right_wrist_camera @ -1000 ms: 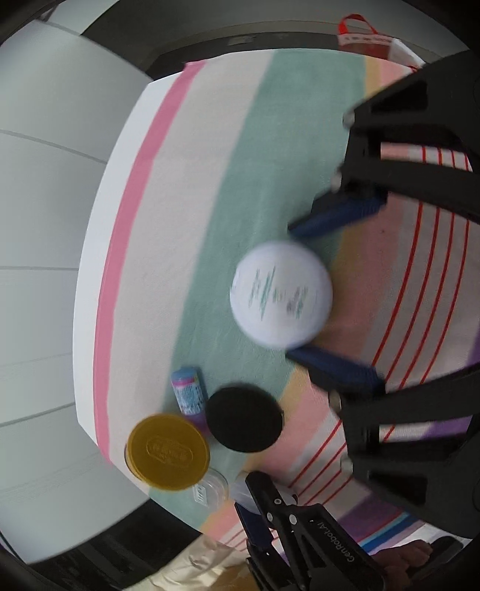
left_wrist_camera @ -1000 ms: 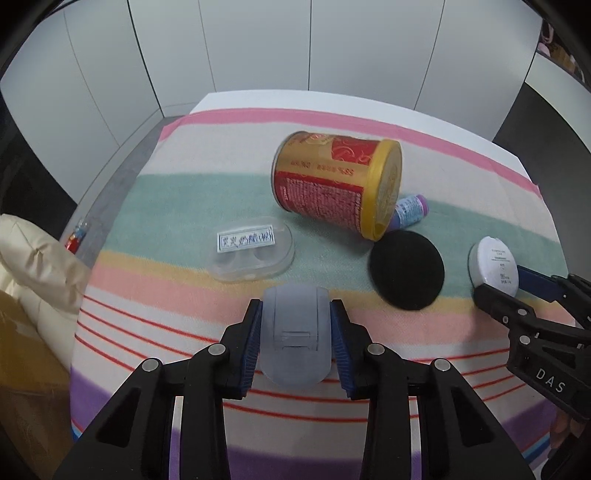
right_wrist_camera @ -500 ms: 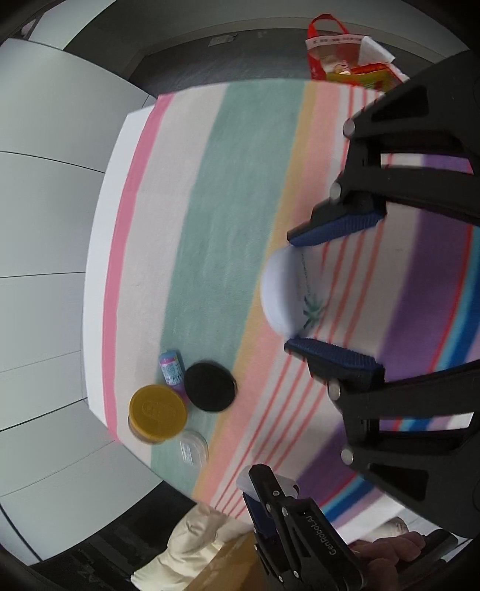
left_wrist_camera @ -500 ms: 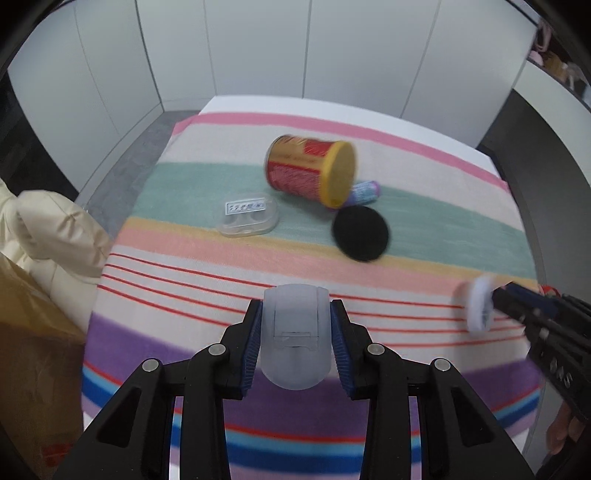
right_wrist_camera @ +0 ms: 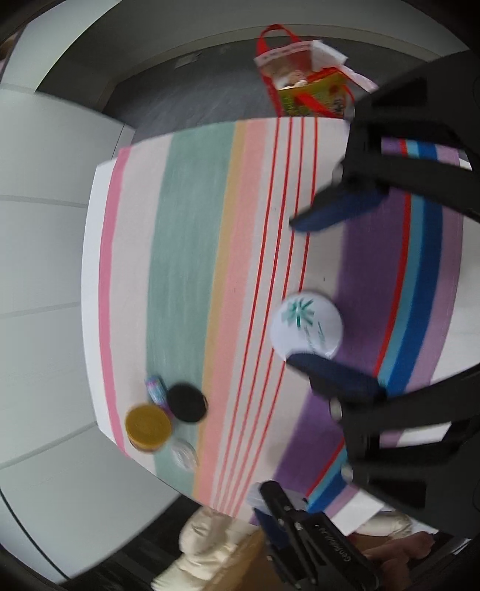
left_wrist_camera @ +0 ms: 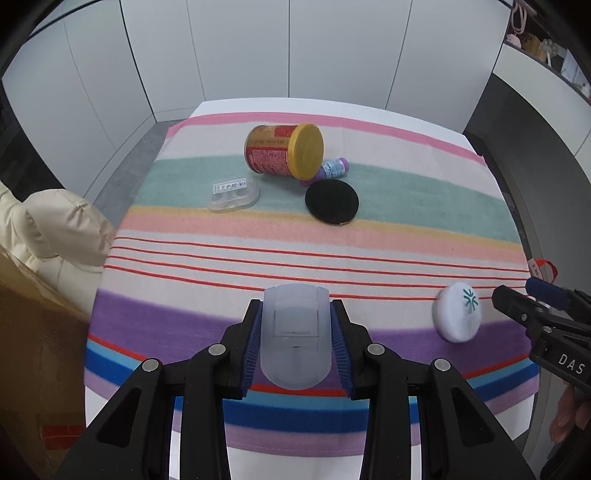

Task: Organize objects
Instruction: 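Grasp the grey plastic case with the left tool while the right tool grasps the white compact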

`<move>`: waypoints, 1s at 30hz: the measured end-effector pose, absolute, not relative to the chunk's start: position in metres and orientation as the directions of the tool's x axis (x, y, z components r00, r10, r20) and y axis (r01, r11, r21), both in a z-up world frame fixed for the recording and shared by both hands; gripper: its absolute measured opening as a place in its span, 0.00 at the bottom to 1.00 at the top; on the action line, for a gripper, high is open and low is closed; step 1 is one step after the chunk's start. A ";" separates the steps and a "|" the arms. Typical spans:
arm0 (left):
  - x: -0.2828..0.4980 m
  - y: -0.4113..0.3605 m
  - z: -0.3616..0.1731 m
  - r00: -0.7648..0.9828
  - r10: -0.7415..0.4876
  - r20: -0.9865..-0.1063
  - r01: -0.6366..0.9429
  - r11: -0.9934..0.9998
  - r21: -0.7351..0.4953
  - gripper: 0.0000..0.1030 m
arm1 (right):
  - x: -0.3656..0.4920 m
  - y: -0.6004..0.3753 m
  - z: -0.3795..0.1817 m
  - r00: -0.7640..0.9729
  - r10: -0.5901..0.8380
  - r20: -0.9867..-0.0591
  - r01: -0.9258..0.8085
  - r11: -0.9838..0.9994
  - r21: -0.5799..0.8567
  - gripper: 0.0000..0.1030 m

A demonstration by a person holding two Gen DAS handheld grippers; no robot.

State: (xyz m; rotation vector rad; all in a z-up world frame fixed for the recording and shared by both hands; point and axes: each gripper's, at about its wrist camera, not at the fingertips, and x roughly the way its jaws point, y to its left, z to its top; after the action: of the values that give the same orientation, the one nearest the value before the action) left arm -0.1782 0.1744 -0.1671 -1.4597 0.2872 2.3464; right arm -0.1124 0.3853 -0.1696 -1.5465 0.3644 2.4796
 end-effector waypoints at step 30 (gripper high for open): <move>-0.177 0.178 -0.202 -0.334 0.158 -0.929 -0.383 -0.924 -0.020 0.35 | -0.123 0.344 -0.214 -0.337 0.023 -0.941 -0.221 -0.974 0.055 0.58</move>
State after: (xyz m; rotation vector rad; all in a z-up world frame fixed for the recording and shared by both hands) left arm -0.1772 0.1775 -0.2020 -1.5723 0.2894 2.3063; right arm -0.1231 0.3443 -0.2145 -1.7129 0.2607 2.4383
